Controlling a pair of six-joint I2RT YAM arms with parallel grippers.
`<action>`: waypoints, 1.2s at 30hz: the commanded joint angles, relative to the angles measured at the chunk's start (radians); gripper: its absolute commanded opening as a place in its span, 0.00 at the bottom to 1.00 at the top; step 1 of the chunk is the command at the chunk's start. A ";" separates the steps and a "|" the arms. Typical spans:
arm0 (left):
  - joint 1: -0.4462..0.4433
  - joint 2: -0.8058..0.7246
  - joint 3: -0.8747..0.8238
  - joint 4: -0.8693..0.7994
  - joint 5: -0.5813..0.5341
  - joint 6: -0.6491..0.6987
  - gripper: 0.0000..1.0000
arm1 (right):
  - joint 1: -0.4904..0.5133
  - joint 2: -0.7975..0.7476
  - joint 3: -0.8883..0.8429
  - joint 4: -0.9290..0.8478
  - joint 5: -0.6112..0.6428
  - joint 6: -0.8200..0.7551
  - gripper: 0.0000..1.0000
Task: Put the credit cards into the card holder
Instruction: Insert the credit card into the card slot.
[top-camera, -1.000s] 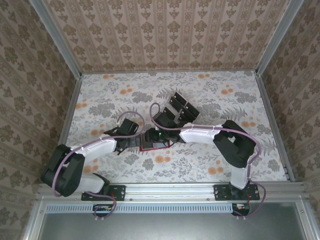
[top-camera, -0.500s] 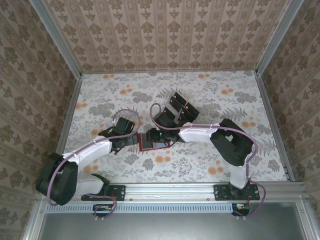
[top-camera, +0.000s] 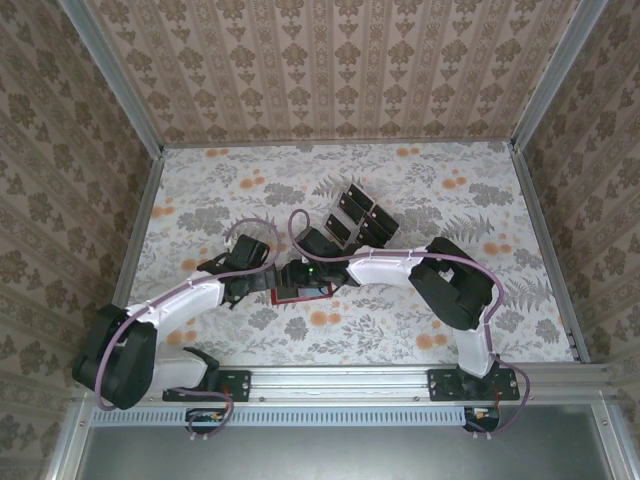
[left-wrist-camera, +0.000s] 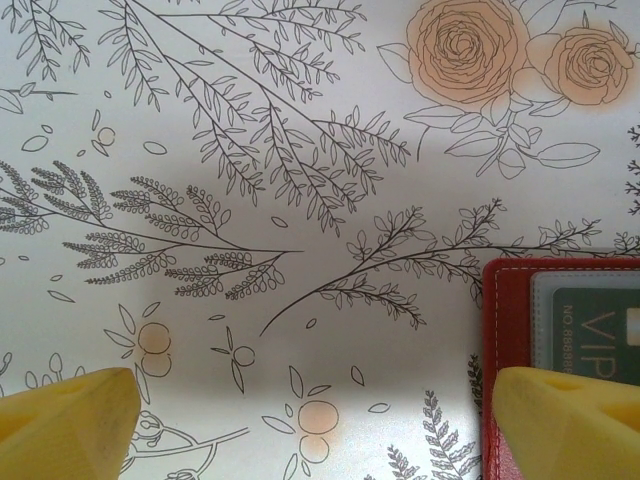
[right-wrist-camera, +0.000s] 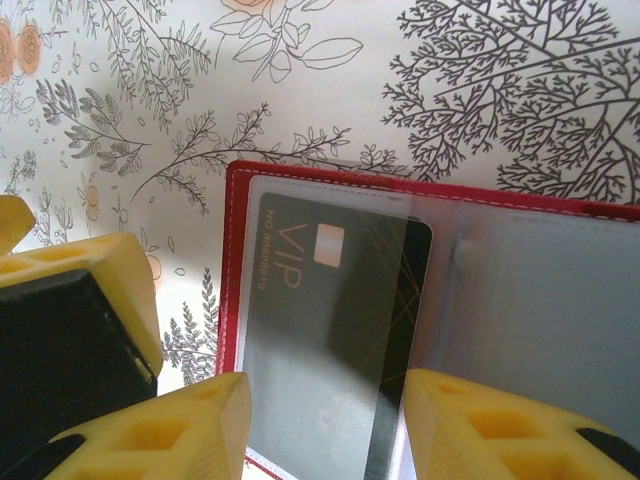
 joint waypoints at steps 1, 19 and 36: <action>0.008 0.009 0.017 -0.006 -0.002 0.000 1.00 | 0.005 -0.003 0.013 -0.011 -0.006 -0.004 0.46; 0.009 0.124 -0.028 0.020 -0.050 -0.070 1.00 | -0.001 0.036 0.041 -0.025 -0.005 -0.019 0.46; 0.008 0.147 -0.028 0.039 -0.031 -0.063 1.00 | 0.003 0.074 0.070 -0.003 -0.045 -0.002 0.46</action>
